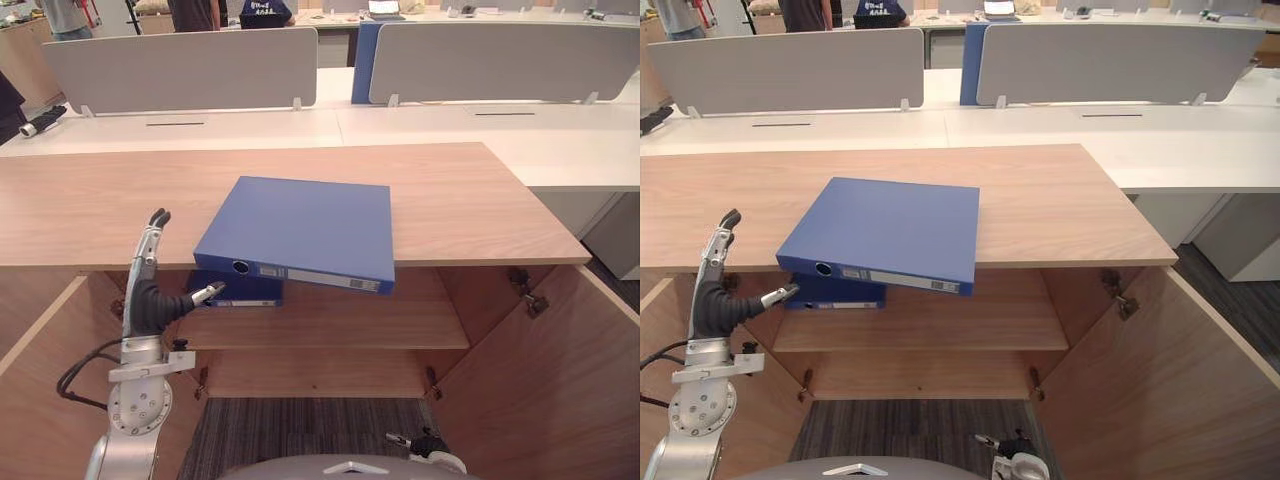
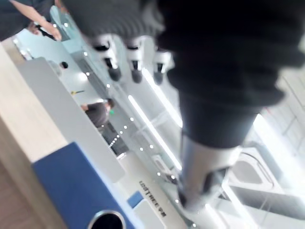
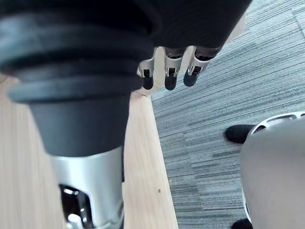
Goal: Walk over to the cabinet, pick up the folder, carry it to the office cabinet, place the folder inside the office cabinet, then close the office cabinet door
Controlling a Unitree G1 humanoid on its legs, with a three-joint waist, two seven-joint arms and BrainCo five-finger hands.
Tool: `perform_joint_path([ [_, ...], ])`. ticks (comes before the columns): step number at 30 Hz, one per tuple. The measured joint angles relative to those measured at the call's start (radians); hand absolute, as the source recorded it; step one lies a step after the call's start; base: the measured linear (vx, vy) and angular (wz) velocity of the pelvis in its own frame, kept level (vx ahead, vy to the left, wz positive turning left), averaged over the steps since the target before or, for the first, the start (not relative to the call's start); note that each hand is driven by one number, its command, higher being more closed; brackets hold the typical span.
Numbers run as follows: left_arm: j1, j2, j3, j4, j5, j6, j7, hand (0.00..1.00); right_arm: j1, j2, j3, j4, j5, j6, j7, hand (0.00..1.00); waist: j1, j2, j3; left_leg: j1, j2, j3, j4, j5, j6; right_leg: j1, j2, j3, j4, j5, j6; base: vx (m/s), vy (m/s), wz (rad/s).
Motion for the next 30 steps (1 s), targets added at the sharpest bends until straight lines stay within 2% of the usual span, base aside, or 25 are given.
perform_joint_path([
  [4,0.000,0.012,-0.069,-0.031,0.047,0.000,0.000,0.00,0.004,-0.004,0.001,0.016,0.000,-0.002,0.000,0.00,-0.001,0.001,-0.006,-0.008,0.003,0.017,0.000,-0.002,-0.003,-0.017,0.003,0.025,0.001,0.004,0.003,-0.01,0.012,-0.13],
  [6,-0.005,0.023,-0.094,-0.069,0.074,-0.001,0.001,0.00,0.000,-0.009,0.001,0.025,0.001,-0.002,0.000,0.00,-0.010,0.000,-0.008,-0.009,0.002,0.024,0.000,-0.002,-0.003,-0.022,0.003,0.034,0.002,0.007,0.005,0.02,0.017,-0.10],
  [14,-0.058,0.046,-0.183,-0.072,0.172,-0.001,0.001,0.00,0.018,-0.031,0.002,0.036,0.000,0.000,0.000,0.00,-0.023,0.004,-0.024,-0.008,0.002,0.038,0.000,0.000,0.000,-0.034,0.004,0.051,0.006,0.010,0.008,0.01,0.010,-0.06],
  [18,-0.094,0.112,-0.213,-0.049,0.213,-0.001,0.001,0.00,0.037,-0.036,0.012,0.036,0.000,0.005,0.000,0.00,-0.026,0.004,-0.025,-0.005,0.001,0.037,0.000,0.000,0.001,-0.032,0.005,0.051,0.006,0.006,0.000,0.00,0.000,0.00],
  [30,-0.128,0.181,-0.266,0.064,0.332,0.009,-0.004,0.00,0.037,-0.037,0.020,0.031,0.000,0.008,0.001,0.00,-0.035,-0.001,-0.028,-0.007,-0.005,0.035,0.000,-0.003,0.005,-0.031,0.001,0.054,-0.007,0.008,-0.001,0.00,0.001,0.00],
])
